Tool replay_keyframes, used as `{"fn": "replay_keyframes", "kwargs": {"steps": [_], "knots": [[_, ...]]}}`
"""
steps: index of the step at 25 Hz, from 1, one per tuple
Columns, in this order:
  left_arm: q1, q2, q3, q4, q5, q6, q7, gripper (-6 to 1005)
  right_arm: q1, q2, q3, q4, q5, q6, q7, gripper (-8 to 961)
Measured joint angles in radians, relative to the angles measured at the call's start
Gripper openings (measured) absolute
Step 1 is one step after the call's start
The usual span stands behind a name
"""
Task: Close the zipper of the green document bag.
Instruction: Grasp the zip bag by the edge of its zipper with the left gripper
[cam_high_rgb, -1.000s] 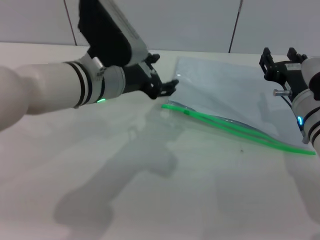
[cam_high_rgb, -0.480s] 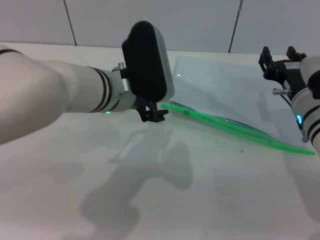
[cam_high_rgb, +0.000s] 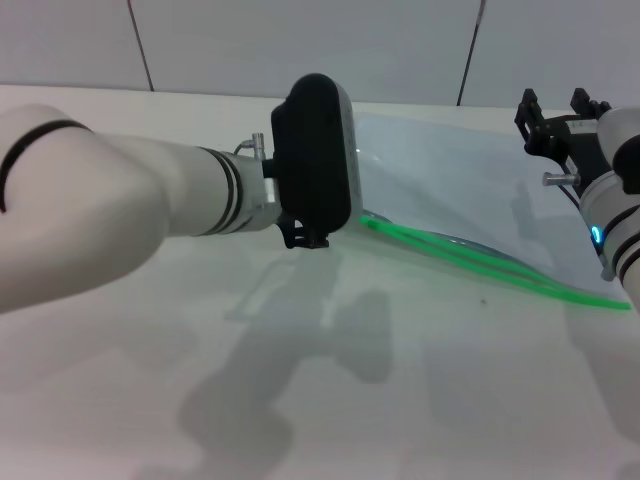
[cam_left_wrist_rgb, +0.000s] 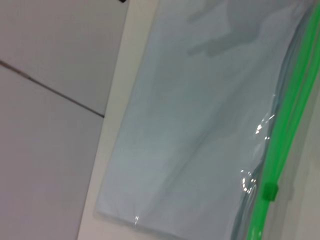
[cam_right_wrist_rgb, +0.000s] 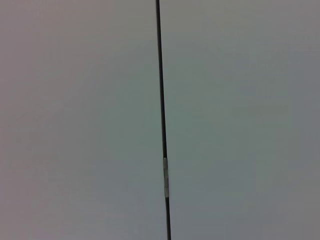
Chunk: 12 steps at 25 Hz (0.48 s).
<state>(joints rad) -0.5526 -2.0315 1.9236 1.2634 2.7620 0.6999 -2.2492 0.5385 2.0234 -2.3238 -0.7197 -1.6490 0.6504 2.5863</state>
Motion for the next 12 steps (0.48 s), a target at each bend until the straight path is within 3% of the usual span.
{"fn": "replay_keyframes", "kwargs": {"steps": [12], "knots": [[-0.018, -0.001, 0.067, -0.092, 0.006, -0.163, -0.001, 754, 0.003, 0.001, -0.002, 0.000, 0.000, 0.000, 0.000, 614]]}}
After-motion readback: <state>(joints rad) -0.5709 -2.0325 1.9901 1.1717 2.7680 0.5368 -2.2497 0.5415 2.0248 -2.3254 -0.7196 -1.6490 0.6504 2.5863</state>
